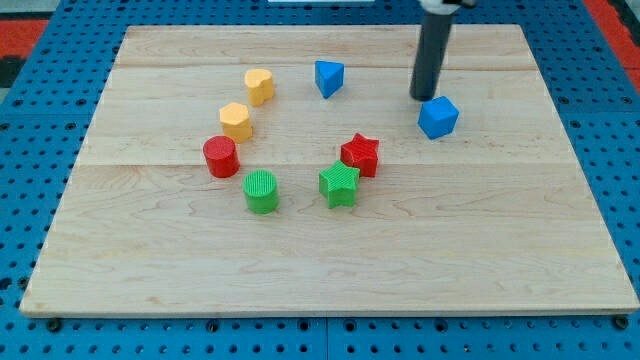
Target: Slide the blue cube to the center
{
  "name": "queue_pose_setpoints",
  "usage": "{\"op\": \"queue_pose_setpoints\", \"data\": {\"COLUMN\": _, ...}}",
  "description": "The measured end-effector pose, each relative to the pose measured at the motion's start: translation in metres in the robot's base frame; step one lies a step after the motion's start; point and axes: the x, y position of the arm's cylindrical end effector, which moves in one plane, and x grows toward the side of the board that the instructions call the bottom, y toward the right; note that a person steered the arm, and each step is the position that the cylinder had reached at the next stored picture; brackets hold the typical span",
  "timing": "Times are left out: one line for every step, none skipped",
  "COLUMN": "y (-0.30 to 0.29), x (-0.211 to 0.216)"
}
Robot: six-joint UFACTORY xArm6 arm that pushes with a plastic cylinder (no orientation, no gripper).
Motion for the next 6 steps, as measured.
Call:
{"op": "queue_pose_setpoints", "data": {"y": 0.062, "x": 0.022}}
{"op": "queue_pose_setpoints", "data": {"y": 0.065, "x": 0.056}}
{"op": "queue_pose_setpoints", "data": {"y": 0.038, "x": 0.057}}
{"op": "queue_pose_setpoints", "data": {"y": -0.004, "x": 0.056}}
{"op": "queue_pose_setpoints", "data": {"y": -0.065, "x": 0.055}}
{"op": "queue_pose_setpoints", "data": {"y": -0.104, "x": 0.055}}
